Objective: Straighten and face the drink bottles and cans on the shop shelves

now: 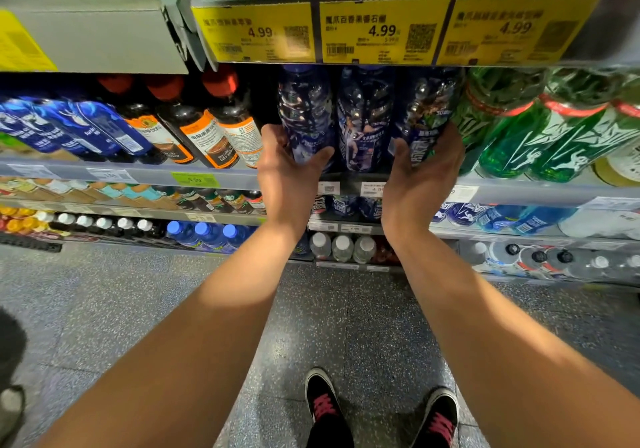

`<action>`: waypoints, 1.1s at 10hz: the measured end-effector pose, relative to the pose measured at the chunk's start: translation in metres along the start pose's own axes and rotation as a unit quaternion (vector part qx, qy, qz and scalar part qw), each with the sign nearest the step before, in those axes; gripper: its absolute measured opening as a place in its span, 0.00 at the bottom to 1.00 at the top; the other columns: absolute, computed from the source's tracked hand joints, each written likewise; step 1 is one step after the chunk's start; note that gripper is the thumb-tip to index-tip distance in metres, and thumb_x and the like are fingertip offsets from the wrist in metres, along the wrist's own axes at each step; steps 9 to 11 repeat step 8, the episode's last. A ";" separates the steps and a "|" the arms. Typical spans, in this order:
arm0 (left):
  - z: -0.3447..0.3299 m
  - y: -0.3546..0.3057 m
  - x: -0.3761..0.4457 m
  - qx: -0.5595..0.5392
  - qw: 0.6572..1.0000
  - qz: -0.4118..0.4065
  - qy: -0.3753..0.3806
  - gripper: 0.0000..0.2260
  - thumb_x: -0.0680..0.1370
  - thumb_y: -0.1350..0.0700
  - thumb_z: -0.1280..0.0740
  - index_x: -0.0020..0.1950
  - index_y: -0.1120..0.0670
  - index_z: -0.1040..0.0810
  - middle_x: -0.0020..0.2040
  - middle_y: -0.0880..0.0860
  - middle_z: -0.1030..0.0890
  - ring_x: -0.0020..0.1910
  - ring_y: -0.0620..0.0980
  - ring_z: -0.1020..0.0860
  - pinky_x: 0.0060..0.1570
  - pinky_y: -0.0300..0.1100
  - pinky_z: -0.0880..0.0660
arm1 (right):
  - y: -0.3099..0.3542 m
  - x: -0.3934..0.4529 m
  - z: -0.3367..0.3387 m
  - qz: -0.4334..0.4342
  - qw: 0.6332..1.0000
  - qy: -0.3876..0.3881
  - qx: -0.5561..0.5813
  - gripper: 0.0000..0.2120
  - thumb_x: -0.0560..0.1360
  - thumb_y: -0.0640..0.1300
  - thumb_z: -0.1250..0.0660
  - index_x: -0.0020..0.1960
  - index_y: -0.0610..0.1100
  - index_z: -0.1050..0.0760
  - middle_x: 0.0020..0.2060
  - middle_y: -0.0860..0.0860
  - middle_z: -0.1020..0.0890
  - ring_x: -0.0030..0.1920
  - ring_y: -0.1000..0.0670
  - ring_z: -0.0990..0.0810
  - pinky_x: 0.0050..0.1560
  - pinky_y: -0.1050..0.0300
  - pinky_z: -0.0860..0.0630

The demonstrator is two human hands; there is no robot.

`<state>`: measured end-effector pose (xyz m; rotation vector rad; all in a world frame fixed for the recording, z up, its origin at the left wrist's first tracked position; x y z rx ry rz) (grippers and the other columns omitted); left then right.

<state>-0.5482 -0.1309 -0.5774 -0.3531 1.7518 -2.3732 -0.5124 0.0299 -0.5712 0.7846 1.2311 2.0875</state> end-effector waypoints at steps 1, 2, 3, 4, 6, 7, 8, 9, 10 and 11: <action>-0.001 -0.002 -0.003 0.011 1.000 -0.013 -0.020 0.23 0.69 0.60 0.20 0.56 0.55 0.30 0.48 0.43 0.20 0.45 0.30 0.21 0.45 0.26 0.26 | 0.001 -0.003 0.001 0.006 1.000 -0.006 -0.020 0.32 0.79 0.45 0.30 0.76 0.33 0.38 0.73 0.39 0.30 0.75 0.40 0.33 0.76 0.46 0.39; 0.000 -0.002 -0.008 0.030 0.999 -0.003 -0.022 0.24 0.70 0.61 0.21 0.61 0.58 0.28 0.51 0.48 0.19 0.48 0.37 0.20 0.47 0.29 0.25 | 0.003 -0.003 0.001 -0.004 1.000 0.001 -0.030 0.32 0.79 0.46 0.30 0.77 0.34 0.39 0.73 0.39 0.31 0.75 0.41 0.34 0.76 0.45 0.39; 0.000 -0.007 -0.016 0.053 0.998 -0.004 -0.017 0.25 0.71 0.62 0.23 0.66 0.61 0.27 0.58 0.55 0.20 0.57 0.52 0.20 0.57 0.46 0.22 | 0.006 -0.003 0.005 -0.014 0.999 0.015 -0.041 0.31 0.79 0.44 0.31 0.77 0.35 0.38 0.73 0.41 0.30 0.74 0.42 0.32 0.74 0.44 0.36; -0.002 -0.017 -0.031 0.065 0.997 0.001 -0.032 0.24 0.71 0.62 0.25 0.66 0.58 0.27 0.56 0.49 0.22 0.57 0.54 0.21 0.58 0.52 0.24 | 0.012 -0.006 0.017 -0.008 0.999 0.021 -0.041 0.27 0.79 0.39 0.33 0.75 0.35 0.36 0.70 0.40 0.28 0.72 0.43 0.32 0.73 0.44 0.34; -0.014 -0.047 -0.068 0.039 0.996 0.070 -0.035 0.20 0.72 0.57 0.26 0.61 0.50 0.28 0.56 0.49 0.26 0.57 0.51 0.24 0.57 0.45 0.26 | 0.024 -0.010 0.056 -0.093 0.990 0.104 0.014 0.21 0.80 0.40 0.36 0.72 0.39 0.32 0.65 0.44 0.24 0.66 0.43 0.25 0.64 0.46 0.26; -0.026 -0.075 -0.082 0.054 0.995 0.081 0.020 0.20 0.75 0.51 0.26 0.64 0.56 0.26 0.58 0.54 0.23 0.55 0.49 0.23 0.51 0.37 0.29 | 0.030 0.002 0.082 -0.141 0.975 0.171 0.010 0.16 0.81 0.42 0.36 0.66 0.39 0.28 0.57 0.44 0.19 0.54 0.43 0.21 0.46 0.57 0.30; -0.032 -0.113 -0.098 -0.002 0.993 0.093 0.070 0.11 0.77 0.49 0.28 0.56 0.47 0.24 0.48 0.39 0.19 0.45 0.30 0.23 0.43 0.23 0.31 | 0.044 0.022 0.114 -0.153 0.948 0.277 -0.029 0.18 0.81 0.51 0.35 0.65 0.40 0.24 0.54 0.44 0.18 0.52 0.45 0.21 0.47 0.56 0.31; -0.032 -0.113 -0.098 -0.002 0.993 0.093 0.070 0.11 0.77 0.49 0.28 0.56 0.47 0.24 0.48 0.39 0.19 0.45 0.30 0.23 0.43 0.23 0.31 | 0.044 0.022 0.114 -0.153 0.948 0.277 -0.029 0.18 0.81 0.51 0.35 0.65 0.40 0.24 0.54 0.44 0.18 0.52 0.45 0.21 0.47 0.56 0.31; -0.032 -0.113 -0.098 -0.002 0.993 0.093 0.070 0.11 0.77 0.49 0.28 0.56 0.47 0.24 0.48 0.39 0.19 0.45 0.30 0.23 0.43 0.23 0.31 | 0.044 0.022 0.114 -0.153 0.948 0.277 -0.029 0.18 0.81 0.51 0.35 0.65 0.40 0.24 0.54 0.44 0.18 0.52 0.45 0.21 0.47 0.56 0.31; -0.032 -0.113 -0.098 -0.002 0.993 0.093 0.070 0.11 0.77 0.49 0.28 0.56 0.47 0.24 0.48 0.39 0.19 0.45 0.30 0.23 0.43 0.23 0.31 | 0.044 0.022 0.114 -0.153 0.948 0.277 -0.029 0.18 0.81 0.51 0.35 0.65 0.40 0.24 0.54 0.44 0.18 0.52 0.45 0.21 0.47 0.56 0.31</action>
Point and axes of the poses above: each hand's wrist, its own x-axis towards the middle knuckle, its own z-axis out of the back of the hand, y = z × x, the point moved 2 cm from there along x, towards the middle knuckle
